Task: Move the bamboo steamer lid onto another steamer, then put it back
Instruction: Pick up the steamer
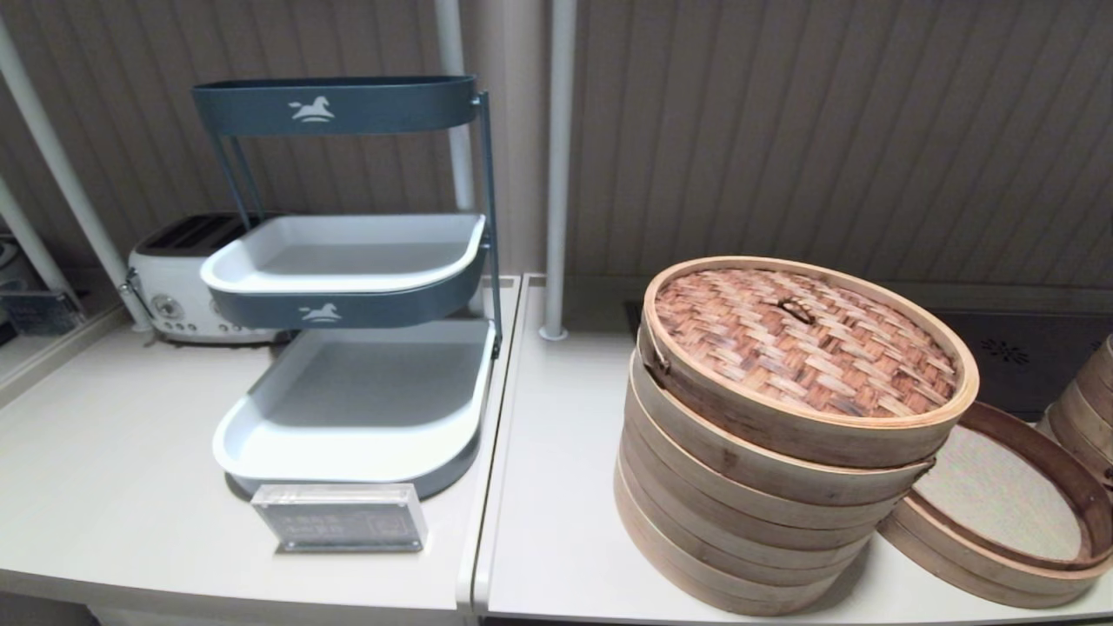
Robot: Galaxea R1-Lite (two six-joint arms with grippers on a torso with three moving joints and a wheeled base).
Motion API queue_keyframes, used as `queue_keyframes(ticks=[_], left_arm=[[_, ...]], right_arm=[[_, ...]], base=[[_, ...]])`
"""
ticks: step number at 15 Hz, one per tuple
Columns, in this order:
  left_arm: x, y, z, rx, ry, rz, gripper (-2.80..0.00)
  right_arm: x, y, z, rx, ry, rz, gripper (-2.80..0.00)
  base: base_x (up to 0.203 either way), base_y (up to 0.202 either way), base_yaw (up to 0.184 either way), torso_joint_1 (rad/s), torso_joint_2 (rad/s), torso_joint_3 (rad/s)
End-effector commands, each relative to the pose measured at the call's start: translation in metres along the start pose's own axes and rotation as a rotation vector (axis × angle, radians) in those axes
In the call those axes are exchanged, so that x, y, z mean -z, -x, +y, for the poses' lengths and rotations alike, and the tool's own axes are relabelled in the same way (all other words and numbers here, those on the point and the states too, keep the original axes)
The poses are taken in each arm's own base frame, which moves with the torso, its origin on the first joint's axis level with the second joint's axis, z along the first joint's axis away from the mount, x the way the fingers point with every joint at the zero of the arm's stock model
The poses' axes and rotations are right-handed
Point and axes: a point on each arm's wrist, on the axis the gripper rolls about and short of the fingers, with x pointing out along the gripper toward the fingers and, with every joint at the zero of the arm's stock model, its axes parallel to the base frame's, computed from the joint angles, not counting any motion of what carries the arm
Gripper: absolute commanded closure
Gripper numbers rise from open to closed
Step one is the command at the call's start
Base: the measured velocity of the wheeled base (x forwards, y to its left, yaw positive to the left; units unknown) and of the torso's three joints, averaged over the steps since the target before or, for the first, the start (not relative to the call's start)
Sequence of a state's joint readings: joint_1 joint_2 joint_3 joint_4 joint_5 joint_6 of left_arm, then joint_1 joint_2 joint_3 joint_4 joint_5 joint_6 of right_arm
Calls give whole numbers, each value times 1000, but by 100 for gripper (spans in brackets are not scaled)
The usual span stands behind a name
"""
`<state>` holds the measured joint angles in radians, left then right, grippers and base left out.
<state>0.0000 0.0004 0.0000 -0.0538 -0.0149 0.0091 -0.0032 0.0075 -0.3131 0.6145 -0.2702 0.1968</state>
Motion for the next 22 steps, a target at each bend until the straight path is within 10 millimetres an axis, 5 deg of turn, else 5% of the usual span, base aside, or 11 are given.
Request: queue_keyframes(ticks=[1, 8, 14, 22], left_arm=[[8, -2, 0, 1, 0, 26, 0], [8, -2, 0, 1, 0, 27, 0], [8, -2, 0, 1, 0, 27, 0], [8, -2, 0, 1, 0, 27, 0]], right_arm=[[3, -2, 0, 19, -4, 9, 0], [5, -9, 3, -55, -15, -8, 0], [13, -30, 13, -302, 228, -137, 0], [10, -38, 16, -321, 265, -328, 0]], base=[[0, 0, 0, 0, 0, 0], [0, 0, 0, 0, 0, 0], [0, 0, 0, 0, 0, 0], [0, 0, 0, 0, 0, 0]])
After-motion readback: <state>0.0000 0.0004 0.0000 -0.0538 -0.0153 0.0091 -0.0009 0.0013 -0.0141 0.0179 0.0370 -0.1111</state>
